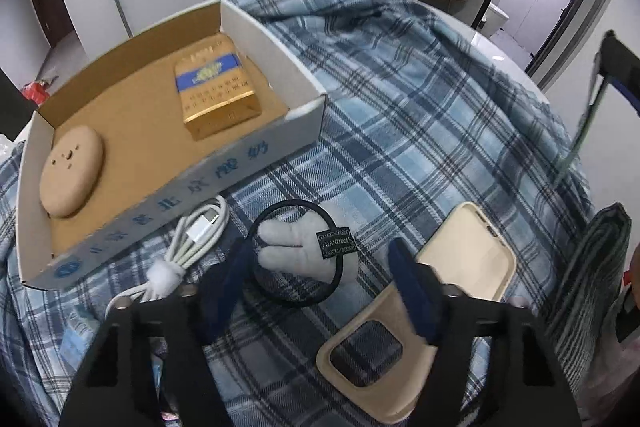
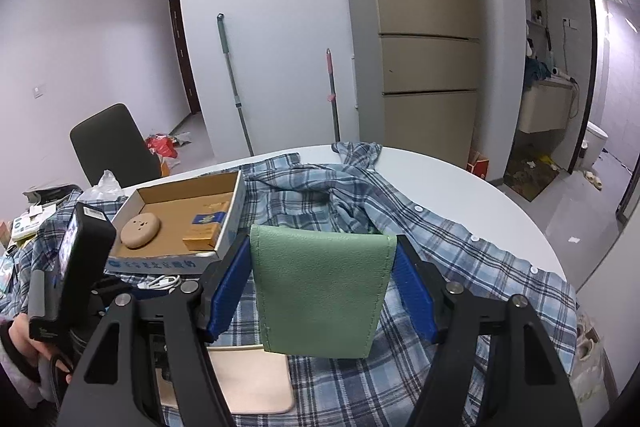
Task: Organize soft objects
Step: 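Grasp the green card with the right tool while the left tool grasps the white earbuds, then set earbuds on the coaster with the left tool while the right drops the card in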
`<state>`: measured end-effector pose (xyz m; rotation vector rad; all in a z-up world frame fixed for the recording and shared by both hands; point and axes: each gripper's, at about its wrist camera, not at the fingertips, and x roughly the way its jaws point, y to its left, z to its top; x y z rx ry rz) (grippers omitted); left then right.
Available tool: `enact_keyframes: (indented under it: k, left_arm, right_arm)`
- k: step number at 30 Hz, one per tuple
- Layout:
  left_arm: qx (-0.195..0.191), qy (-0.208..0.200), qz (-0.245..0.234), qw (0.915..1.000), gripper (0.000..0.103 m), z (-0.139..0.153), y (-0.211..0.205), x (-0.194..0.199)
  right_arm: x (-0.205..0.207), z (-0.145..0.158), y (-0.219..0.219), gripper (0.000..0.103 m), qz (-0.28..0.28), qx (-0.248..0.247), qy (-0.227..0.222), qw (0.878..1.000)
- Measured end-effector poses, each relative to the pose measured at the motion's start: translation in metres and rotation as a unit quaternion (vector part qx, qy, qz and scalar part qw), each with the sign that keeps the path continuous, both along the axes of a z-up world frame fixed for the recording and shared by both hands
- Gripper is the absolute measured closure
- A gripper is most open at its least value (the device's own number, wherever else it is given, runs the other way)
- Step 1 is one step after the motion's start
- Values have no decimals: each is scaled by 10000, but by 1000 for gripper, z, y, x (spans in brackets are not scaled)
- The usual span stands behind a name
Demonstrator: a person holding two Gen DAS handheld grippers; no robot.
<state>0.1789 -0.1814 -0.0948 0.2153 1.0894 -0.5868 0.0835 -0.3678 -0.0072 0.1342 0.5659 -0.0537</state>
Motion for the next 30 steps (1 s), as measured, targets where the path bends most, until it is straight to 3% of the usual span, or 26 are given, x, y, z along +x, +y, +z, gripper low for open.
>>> enact_keyframes:
  k: [4, 10, 18, 26, 30]
  left_arm:
    - [153, 12, -24, 9999, 71, -8, -6, 1]
    - [252, -608, 80, 9978, 72, 19, 2, -13]
    - [-295, -1265, 441, 9905, 72, 88, 43, -37]
    - [-545, -2139, 911, 9711, 72, 153, 74, -64]
    - [-581, -2432, 1167, 9612, 72, 170, 87, -70]
  right_arm:
    - [0, -2, -2, 34, -35, 30, 52, 10000]
    - [-3, 1, 2, 34, 2, 53, 13, 10000]
    - [-4, 17, 28, 34, 279, -87, -180, 9994]
    - [-5, 35, 60, 34, 683, -240, -415, 9965]
    - [-4, 44, 72, 34, 820, -267, -540, 9948]
